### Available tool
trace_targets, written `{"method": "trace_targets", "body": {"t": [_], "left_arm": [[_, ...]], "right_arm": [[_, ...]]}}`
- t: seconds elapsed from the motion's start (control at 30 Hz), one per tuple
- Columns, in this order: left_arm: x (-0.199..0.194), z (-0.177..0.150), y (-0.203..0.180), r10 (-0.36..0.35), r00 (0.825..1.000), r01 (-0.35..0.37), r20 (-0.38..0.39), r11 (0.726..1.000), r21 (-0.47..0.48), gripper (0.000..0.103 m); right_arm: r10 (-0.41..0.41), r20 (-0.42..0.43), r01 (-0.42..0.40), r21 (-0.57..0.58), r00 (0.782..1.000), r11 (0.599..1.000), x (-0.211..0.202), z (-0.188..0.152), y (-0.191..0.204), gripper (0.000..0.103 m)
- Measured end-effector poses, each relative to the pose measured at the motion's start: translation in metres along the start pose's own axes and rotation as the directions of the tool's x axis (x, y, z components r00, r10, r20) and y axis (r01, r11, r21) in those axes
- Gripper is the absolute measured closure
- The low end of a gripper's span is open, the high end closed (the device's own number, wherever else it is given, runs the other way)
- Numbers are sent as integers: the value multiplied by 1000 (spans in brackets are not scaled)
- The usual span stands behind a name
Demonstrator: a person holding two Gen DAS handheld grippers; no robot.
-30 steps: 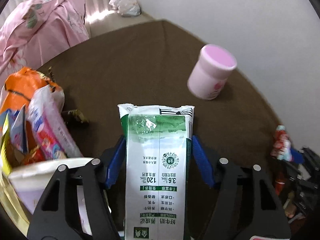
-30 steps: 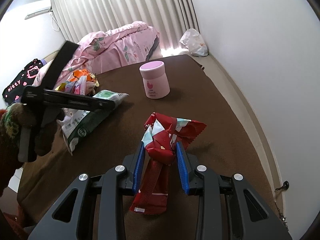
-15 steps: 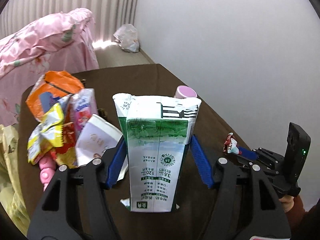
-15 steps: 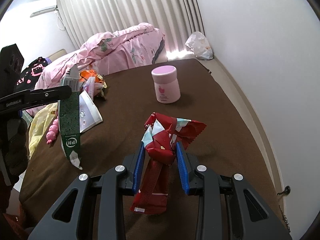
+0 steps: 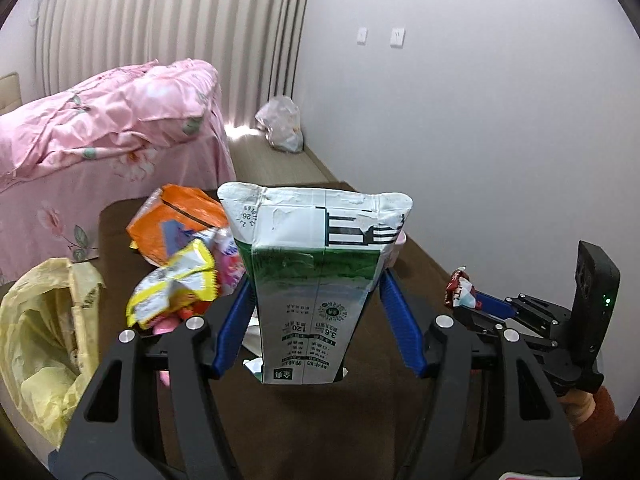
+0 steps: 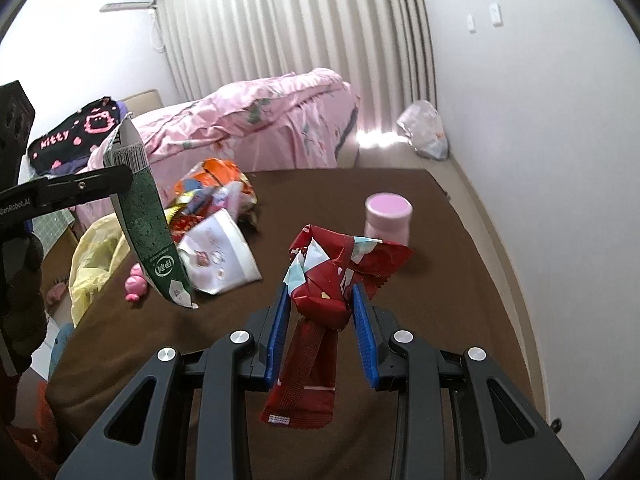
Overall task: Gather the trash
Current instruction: 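Carry carton and red wrapper to the yellow bag and release both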
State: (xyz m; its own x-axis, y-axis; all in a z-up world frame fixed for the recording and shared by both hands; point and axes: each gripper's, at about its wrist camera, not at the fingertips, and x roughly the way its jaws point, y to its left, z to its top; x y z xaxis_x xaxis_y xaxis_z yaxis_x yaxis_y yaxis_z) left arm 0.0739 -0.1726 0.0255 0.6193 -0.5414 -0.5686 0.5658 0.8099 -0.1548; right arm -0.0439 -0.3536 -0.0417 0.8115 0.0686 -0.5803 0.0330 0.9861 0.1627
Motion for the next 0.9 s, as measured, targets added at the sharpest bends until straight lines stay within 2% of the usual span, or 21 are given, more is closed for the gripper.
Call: {"method": "trace_targets", "body": {"t": [0.23, 0.4, 0.53, 0.57, 0.67, 0.8, 0.9], "left_arm": [[-59, 5, 35, 75, 990, -68, 118, 996, -57, 43], [-105, 3, 85, 177, 966, -148, 190, 976, -157, 44], [-135, -5, 128, 279, 934, -222, 224, 942, -251, 44], [-143, -8, 141, 331, 916, -264, 226, 923, -280, 44], [-156, -20, 171, 404, 888, -314, 221, 882, -351, 44], [-163, -36, 206, 461, 866, -345, 196, 833, -433, 44], [-164, -46, 222, 493, 851, -367, 184, 806, -465, 44]], "right_arm": [[20, 44, -16, -96, 999, 995, -12, 26, 42, 73], [67, 70, -54, -183, 995, 982, -13, 46, 81, 73], [119, 73, -99, -237, 990, 966, -6, 58, 113, 73], [133, 70, -112, -248, 989, 962, -4, 60, 121, 73], [178, 63, -154, -286, 982, 946, 3, 66, 147, 73], [236, 48, -205, -352, 971, 913, 16, 73, 186, 73], [272, 36, -235, -400, 962, 886, 27, 76, 209, 73]]}}
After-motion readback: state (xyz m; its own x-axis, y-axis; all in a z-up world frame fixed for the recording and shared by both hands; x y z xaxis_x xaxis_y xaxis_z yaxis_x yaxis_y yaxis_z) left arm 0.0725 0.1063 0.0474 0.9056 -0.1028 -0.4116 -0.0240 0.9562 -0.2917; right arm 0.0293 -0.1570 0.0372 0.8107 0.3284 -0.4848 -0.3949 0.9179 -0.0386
